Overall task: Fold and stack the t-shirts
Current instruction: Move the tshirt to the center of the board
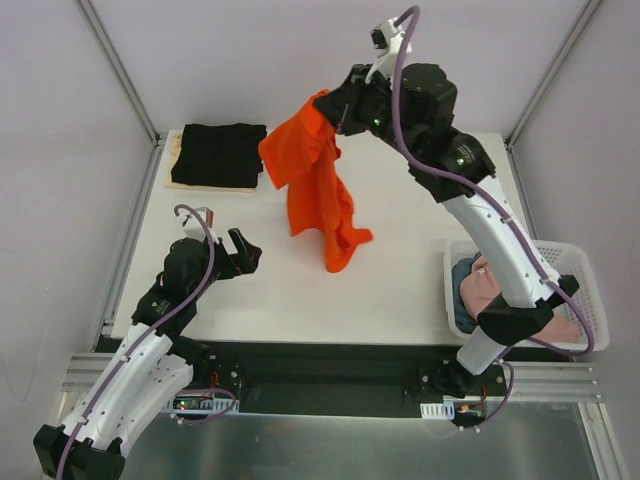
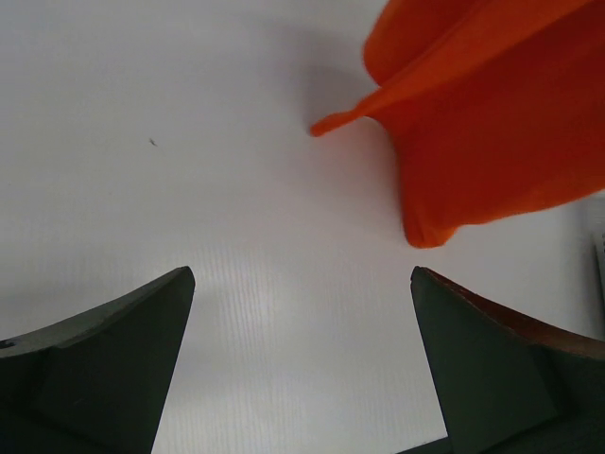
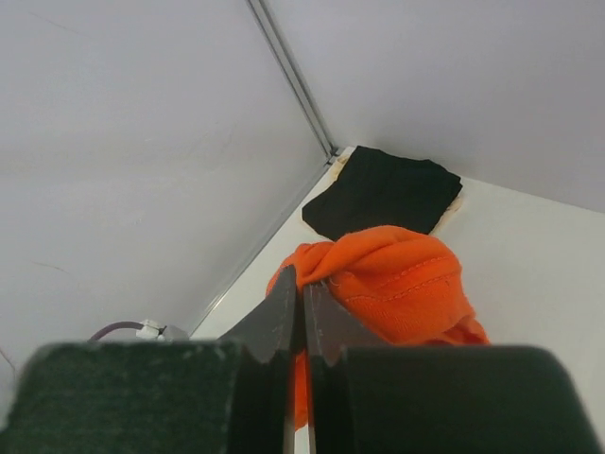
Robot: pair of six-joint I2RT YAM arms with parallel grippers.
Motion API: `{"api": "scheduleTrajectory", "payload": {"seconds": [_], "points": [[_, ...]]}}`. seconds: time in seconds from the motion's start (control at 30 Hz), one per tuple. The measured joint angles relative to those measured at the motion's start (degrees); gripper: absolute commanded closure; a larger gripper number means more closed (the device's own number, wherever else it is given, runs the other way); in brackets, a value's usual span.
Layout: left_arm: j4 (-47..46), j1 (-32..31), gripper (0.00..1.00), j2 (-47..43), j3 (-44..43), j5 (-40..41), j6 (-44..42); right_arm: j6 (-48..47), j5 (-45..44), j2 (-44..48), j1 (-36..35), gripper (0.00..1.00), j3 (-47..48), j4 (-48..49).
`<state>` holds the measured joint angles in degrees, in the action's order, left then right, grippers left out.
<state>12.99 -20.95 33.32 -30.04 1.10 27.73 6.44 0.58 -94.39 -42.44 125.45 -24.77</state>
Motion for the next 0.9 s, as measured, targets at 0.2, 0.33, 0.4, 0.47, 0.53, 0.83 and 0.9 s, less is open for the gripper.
{"api": "scheduleTrajectory", "payload": {"seconds": [0.2, 0.33, 0.4, 0.47, 0.53, 0.83, 0.9], "points": [[0.7, 0.0, 0.01, -0.44, 0.0, 4.37, 1.03, -0.57, -6.08, 1.03, -0.66, 0.99, -7.1, 1.62], [2.19, 0.0, 0.01, -0.46, 0.0, 7.04, 1.97, -1.01, -11.37, 9.05, 1.27, 0.86, -24.2, 2.6], [2.86, 0.0, 0.01, -0.44, 0.0, 8.41, 2.69, -0.11, -12.39, 14.08, 4.57, 0.61, -35.01, 1.88], [3.19, 0.0, 0.01, -0.37, 0.0, 9.55, 3.3, 1.46, -13.38, 16.85, 8.72, 0.36, -43.06, 1.51], [3.58, 0.0, 0.01, 0.11, 0.0, 10.36, 4.22, 2.43, -14.27, 17.75, 13.31, 0.0, -49.7, -0.46], [4.87, 1.55, 0.01, 8.66, -1.46, 9.68, 7.45, 2.93, -16.46, 12.5, 14.75, 0.04, -53.09, -10.03], [5.2, 4.17, 0.01, 11.56, -2.75, 9.11, 8.11, 2.93, -16.92, 12.98, 12.57, 0.04, -53.11, -10.21]]}}
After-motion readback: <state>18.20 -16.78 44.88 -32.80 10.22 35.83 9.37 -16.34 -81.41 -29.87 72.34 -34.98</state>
